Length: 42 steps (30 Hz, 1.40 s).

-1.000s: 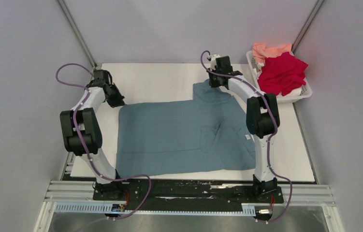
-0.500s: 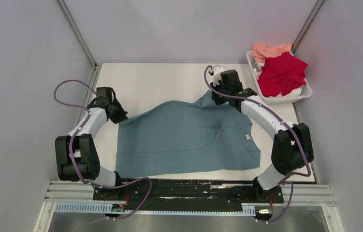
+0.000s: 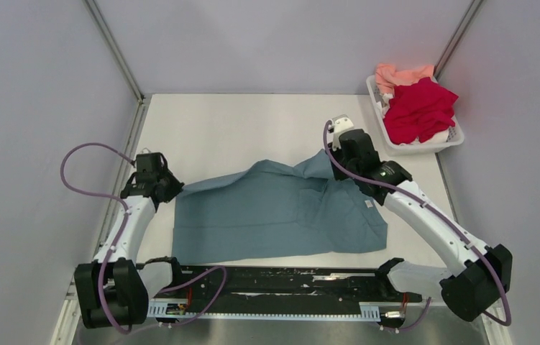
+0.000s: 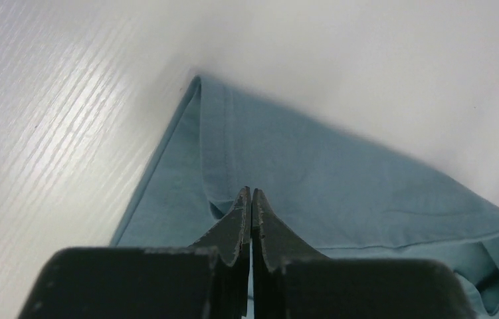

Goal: Fold and stack the t-shirts
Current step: Fold the other side of the tshirt into a rectangle

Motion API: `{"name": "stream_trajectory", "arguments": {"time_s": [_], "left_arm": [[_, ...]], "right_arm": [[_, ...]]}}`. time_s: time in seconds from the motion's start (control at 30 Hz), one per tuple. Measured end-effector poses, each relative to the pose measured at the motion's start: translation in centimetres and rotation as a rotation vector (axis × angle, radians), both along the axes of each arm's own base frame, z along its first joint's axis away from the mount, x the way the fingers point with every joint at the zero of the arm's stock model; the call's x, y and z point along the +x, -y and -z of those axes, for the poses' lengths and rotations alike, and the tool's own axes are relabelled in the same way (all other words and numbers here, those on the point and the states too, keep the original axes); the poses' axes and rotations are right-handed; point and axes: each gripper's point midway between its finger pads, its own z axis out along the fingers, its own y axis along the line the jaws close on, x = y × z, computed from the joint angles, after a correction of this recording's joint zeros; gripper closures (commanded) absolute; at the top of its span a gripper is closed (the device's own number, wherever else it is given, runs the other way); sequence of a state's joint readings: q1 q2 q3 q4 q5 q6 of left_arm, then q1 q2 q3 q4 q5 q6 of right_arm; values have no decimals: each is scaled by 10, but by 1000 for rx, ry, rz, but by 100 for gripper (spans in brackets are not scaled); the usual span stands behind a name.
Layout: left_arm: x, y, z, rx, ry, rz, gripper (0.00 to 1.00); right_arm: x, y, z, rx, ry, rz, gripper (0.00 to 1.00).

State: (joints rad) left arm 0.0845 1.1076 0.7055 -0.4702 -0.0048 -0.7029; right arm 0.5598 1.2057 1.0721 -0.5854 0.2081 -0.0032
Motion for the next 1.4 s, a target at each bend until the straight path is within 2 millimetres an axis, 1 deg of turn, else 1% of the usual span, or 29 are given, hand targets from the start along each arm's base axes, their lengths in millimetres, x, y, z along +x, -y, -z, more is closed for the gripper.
{"name": "stream_trajectory", "arguments": {"time_s": [0.13,0.27,0.37,0.43,0.57,0.7,0.8,0.93,1.03,1.1,1.23,1.4], "left_arm": [[-16,-4,-2,6,11,-47,100],[-21,-6,-13,8,56,-82,100],[-24,-9,-21,11,85,-106,100],[-28,-11,-23,17,98,-125,100],[-35,-14,-23,20,104,-159,100],[-39,-18,-20,29,92,-186,100],[-43,-22,-17,48,71,-207,100],[-48,-25,-9,57,44,-220,100],[-54,-27,2,66,4,-242,100],[-56,-29,6,72,-16,-251,99],[-58,-31,11,77,-43,-265,98],[-61,-33,15,83,-56,-279,98]], "right_arm": [[-19,7,-6,7,2,28,98],[-40,11,-4,14,-19,36,99],[-53,17,-1,17,-37,50,97],[-60,22,2,19,-49,65,97],[-71,31,7,14,-70,84,94],[-77,33,5,24,-71,85,92],[-80,28,4,36,-70,61,90],[-94,7,5,34,-82,-36,90],[-106,-7,12,12,-119,-108,88],[-110,-12,18,-6,-152,-134,88],[-113,-15,24,-37,-210,-147,85],[-117,-10,28,-64,-280,-80,81]]}}
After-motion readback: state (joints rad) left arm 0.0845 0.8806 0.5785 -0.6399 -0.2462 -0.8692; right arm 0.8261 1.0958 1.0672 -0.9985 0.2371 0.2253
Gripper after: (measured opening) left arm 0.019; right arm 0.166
